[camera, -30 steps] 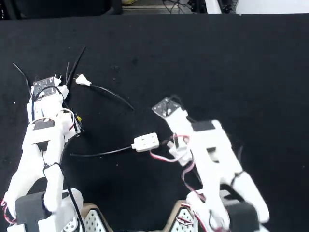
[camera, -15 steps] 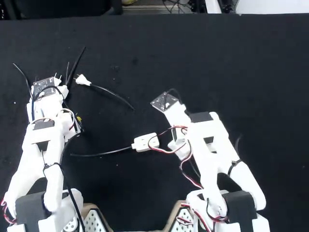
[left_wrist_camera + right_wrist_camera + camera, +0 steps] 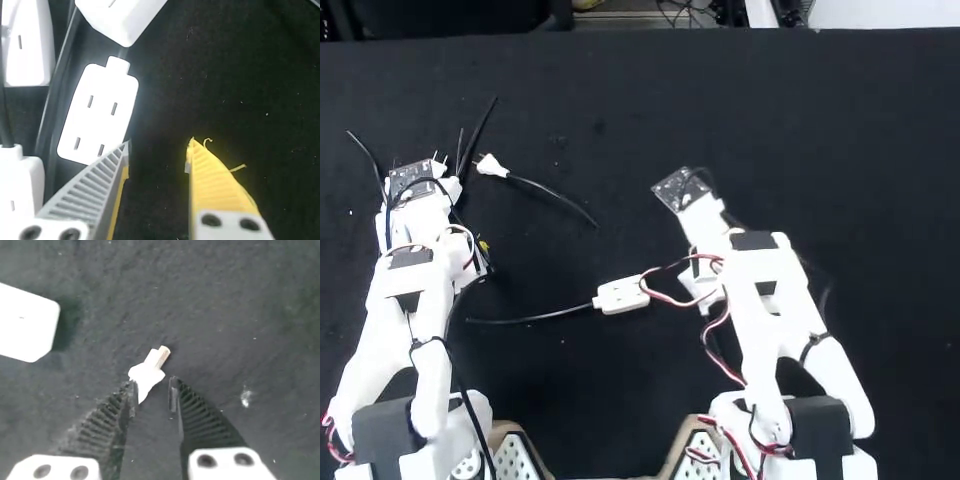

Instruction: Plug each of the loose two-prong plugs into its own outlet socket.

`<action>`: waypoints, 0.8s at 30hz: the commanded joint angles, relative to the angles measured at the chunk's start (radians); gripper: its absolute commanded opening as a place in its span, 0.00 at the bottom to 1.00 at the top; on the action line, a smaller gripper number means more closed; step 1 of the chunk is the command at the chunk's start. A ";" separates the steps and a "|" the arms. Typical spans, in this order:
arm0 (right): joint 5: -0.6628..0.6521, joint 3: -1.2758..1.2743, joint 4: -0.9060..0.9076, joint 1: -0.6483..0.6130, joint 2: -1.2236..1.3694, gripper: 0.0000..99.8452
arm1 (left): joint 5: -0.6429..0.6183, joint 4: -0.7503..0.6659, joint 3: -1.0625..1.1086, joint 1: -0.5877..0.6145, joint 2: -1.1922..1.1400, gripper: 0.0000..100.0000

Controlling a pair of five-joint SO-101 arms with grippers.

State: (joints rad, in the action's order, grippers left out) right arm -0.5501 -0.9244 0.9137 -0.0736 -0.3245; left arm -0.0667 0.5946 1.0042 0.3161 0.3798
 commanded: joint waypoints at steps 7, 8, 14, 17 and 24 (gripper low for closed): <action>0.009 0.042 0.041 0.084 -0.015 0.10 | -0.005 -0.014 -0.007 0.008 0.035 0.18; 0.011 0.061 0.072 0.100 -0.019 0.10 | -0.005 -0.014 -0.007 0.008 0.035 0.18; 0.012 0.082 0.199 0.077 -0.025 0.10 | -0.005 -0.014 -0.010 0.008 0.035 0.18; 0.035 0.082 0.195 0.078 -0.033 0.10 | -0.005 -0.014 -0.008 0.008 0.035 0.18; 0.054 0.007 0.075 -0.003 -0.073 0.10 | -0.005 -0.014 -0.008 0.008 0.035 0.18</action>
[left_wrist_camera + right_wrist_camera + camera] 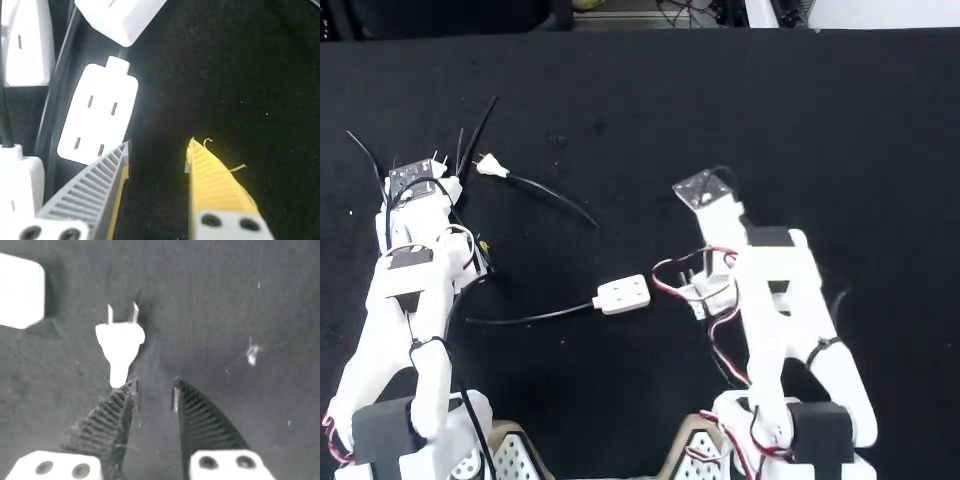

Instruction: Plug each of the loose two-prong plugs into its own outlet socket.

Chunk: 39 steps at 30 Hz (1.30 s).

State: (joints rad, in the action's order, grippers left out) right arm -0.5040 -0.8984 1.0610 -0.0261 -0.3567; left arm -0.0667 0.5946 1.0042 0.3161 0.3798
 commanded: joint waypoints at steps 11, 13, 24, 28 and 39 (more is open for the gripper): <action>0.008 -0.113 -0.308 -0.106 0.047 0.10 | -0.003 -0.014 -0.007 0.008 0.035 0.18; 0.008 -0.111 -0.302 -0.130 0.074 0.10 | -0.003 -0.014 -0.008 0.008 0.035 0.18; 0.008 -0.082 -0.227 -0.149 0.084 0.10 | -0.003 -0.015 -0.010 0.008 0.035 0.18; 0.008 -0.082 -0.233 -0.150 0.093 0.10 | -0.003 -0.015 -0.010 0.008 0.035 0.18; 0.048 -0.077 -0.198 -0.250 0.084 0.10 | -0.003 -0.015 -0.008 0.008 0.035 0.18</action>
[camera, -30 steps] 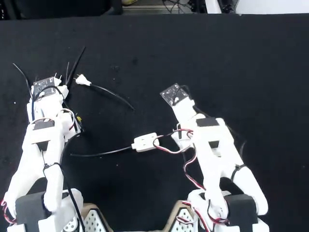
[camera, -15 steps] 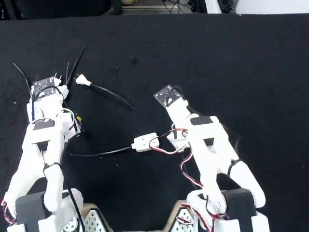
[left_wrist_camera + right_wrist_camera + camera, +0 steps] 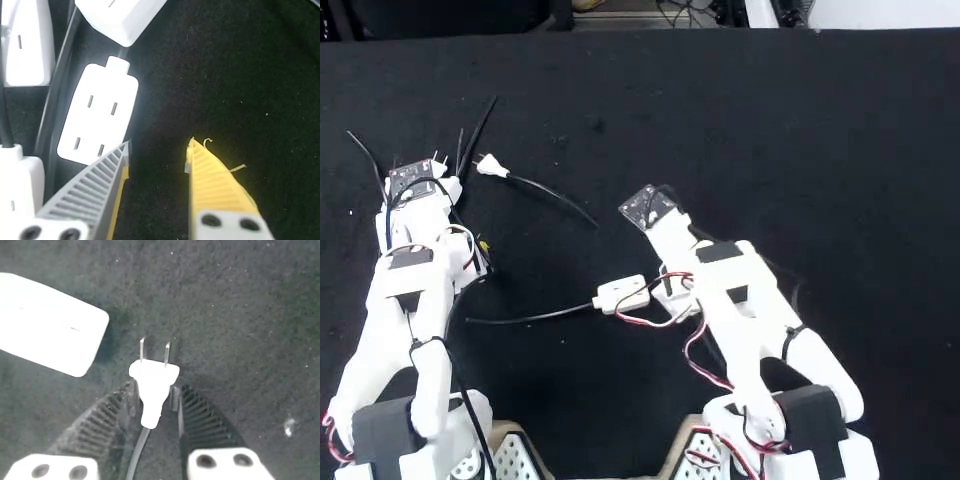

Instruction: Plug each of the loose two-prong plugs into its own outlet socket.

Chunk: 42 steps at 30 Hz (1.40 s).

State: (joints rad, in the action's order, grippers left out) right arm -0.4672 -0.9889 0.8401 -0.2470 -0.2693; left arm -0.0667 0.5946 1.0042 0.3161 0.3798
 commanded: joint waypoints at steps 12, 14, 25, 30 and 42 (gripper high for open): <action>-0.040 0.047 0.074 0.049 -0.041 0.01 | -0.003 -0.015 -0.010 0.008 0.035 0.18; -0.129 0.081 0.112 0.126 -0.079 0.01 | -0.003 -0.015 -0.010 0.008 0.035 0.18; -0.241 0.061 0.144 0.244 -0.182 0.01 | -0.003 -0.015 -0.012 0.008 0.035 0.18; -0.044 0.041 0.130 0.207 -0.182 0.09 | -0.003 -0.015 -0.012 0.008 0.035 0.18; -0.037 -0.039 -0.075 0.152 -0.077 0.17 | -0.003 -0.015 -0.008 0.010 0.035 0.18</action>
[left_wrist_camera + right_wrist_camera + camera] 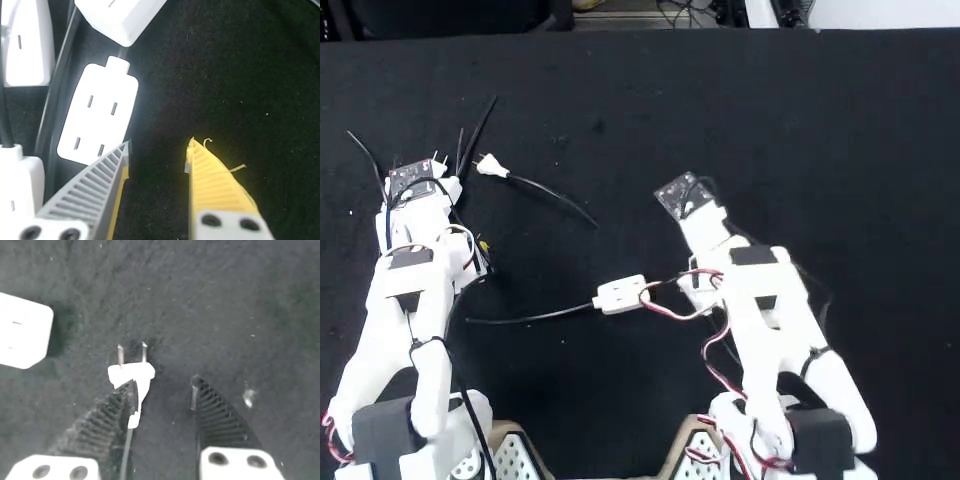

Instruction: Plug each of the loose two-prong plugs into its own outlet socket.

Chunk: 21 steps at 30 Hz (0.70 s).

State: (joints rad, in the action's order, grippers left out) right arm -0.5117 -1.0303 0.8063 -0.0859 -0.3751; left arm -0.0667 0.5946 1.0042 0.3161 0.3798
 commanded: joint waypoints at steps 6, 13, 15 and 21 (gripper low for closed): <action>0.006 -0.004 -0.005 -0.075 0.058 0.17 | -0.003 -0.015 -0.010 0.010 0.035 0.18; 0.014 0.010 0.086 -0.189 0.058 0.17 | -0.003 -0.015 -0.010 0.010 0.035 0.18; 0.014 0.010 0.087 -0.186 0.058 0.17 | -0.003 -0.015 -0.010 0.010 0.035 0.18; 0.012 0.015 0.091 -0.184 0.056 0.04 | -0.003 -0.015 -0.010 0.010 0.035 0.18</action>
State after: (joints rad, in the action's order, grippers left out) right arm -0.5071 -1.0303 0.8892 -0.2562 -0.3107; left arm -0.0667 0.5946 1.0042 0.3161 0.3798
